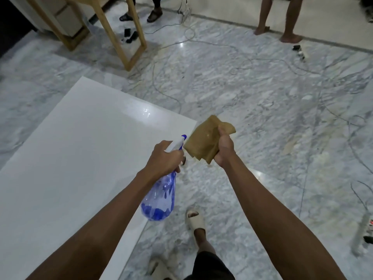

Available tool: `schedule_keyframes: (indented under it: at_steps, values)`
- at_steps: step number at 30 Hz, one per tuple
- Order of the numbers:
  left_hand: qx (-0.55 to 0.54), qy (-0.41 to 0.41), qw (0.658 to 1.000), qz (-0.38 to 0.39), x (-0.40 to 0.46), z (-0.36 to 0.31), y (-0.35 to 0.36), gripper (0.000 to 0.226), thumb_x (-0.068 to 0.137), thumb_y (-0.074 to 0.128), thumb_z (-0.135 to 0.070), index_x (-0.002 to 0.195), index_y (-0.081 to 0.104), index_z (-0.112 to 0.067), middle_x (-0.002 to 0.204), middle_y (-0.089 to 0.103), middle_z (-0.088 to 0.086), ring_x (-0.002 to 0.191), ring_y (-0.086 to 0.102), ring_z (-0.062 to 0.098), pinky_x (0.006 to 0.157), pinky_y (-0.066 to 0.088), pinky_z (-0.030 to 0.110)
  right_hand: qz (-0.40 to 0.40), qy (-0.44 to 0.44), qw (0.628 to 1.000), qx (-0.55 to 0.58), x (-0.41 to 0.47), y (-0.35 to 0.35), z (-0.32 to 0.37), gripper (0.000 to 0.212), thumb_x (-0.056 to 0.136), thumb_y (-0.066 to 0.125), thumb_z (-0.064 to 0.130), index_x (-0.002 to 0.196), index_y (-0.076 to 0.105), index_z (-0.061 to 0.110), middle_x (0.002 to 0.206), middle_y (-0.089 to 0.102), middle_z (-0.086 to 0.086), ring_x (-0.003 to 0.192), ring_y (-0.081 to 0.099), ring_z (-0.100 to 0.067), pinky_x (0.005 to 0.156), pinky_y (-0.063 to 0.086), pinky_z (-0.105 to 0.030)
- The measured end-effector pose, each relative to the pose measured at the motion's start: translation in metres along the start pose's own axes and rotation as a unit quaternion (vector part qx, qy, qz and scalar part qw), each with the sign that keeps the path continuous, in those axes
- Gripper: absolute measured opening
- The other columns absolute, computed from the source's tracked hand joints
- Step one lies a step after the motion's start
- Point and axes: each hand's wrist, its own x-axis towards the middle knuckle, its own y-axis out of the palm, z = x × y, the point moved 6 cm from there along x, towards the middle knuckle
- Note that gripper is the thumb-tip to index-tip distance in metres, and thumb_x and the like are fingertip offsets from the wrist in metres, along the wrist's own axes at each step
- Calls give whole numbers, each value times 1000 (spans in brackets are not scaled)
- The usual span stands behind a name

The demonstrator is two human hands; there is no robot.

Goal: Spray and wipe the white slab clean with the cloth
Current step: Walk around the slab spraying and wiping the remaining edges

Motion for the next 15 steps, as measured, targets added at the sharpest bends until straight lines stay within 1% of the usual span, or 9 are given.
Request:
schedule_keyframes:
  at_steps: [4, 5, 7, 9, 10, 11, 12, 13, 15]
  values:
    - [-20, -6, 999, -26, 23, -3, -13, 28, 92, 50, -13, 90, 59, 13, 91, 70, 27, 43, 60, 17, 48, 49, 21, -122, -50, 980, -147, 40, -15, 5, 56, 102, 46, 48, 141, 50, 8, 133, 59, -10, 117, 58, -29, 101, 48, -45]
    - [-20, -10, 999, -32, 28, -1, -17, 28, 92, 51, -13, 92, 61, 13, 89, 70, 27, 43, 61, 16, 49, 50, 22, -149, -66, 967, -197, 48, -14, 7, 54, 103, 45, 46, 138, 51, 5, 127, 60, -9, 113, 58, -29, 100, 48, -41]
    - [-13, -12, 999, -40, 38, 2, -25, 23, 91, 54, -11, 94, 64, 10, 88, 72, 25, 43, 62, 15, 55, 52, 27, -165, -130, 943, -259, 63, 0, 13, 39, 105, 42, 40, 116, 58, 6, 97, 62, -6, 86, 59, -23, 81, 45, -34]
    - [-10, -12, 999, -47, 48, 6, -33, 14, 89, 55, -6, 90, 67, 2, 91, 74, 25, 43, 63, 13, 62, 54, 33, -165, -209, 914, -305, 81, 25, 19, 36, 106, 41, 38, 96, 56, 7, 76, 57, -3, 67, 55, -18, 70, 43, -35]
    - [-7, -14, 999, -51, 53, 9, -37, 12, 88, 55, -4, 88, 67, -2, 91, 75, 24, 43, 63, 13, 64, 54, 35, -153, -243, 894, -344, 94, 40, 17, 35, 106, 40, 39, 102, 57, 8, 83, 61, -7, 76, 60, -23, 76, 47, -39]
    - [-5, -17, 998, -56, 58, 12, -41, 14, 87, 55, -1, 87, 68, -4, 91, 75, 22, 44, 63, 14, 64, 55, 36, -131, -270, 868, -396, 110, 55, 12, 35, 106, 39, 38, 118, 56, 10, 106, 65, -12, 99, 62, -29, 92, 47, -48]
    - [-5, -21, 998, -61, 62, 17, -44, 16, 86, 53, 1, 86, 68, -5, 90, 76, 19, 44, 63, 16, 64, 56, 36, -102, -277, 836, -463, 127, 71, 2, 43, 106, 38, 37, 138, 47, 10, 135, 55, -15, 128, 49, -33, 109, 35, -55]
    - [-8, -27, 998, -65, 65, 22, -46, 18, 86, 52, 2, 86, 69, -6, 90, 76, 15, 44, 63, 17, 64, 56, 35, -79, -273, 793, -539, 140, 85, -13, 52, 106, 37, 36, 151, 33, 9, 154, 37, -15, 145, 29, -33, 117, 20, -59]
    - [-14, -37, 997, -70, 70, 34, -50, 19, 86, 52, 3, 88, 69, -6, 90, 76, 10, 41, 61, 14, 58, 57, 31, -59, -291, 682, -669, 161, 101, -48, 59, 104, 36, 40, 157, 21, 17, 165, 14, -14, 152, 4, -36, 118, 5, -63]
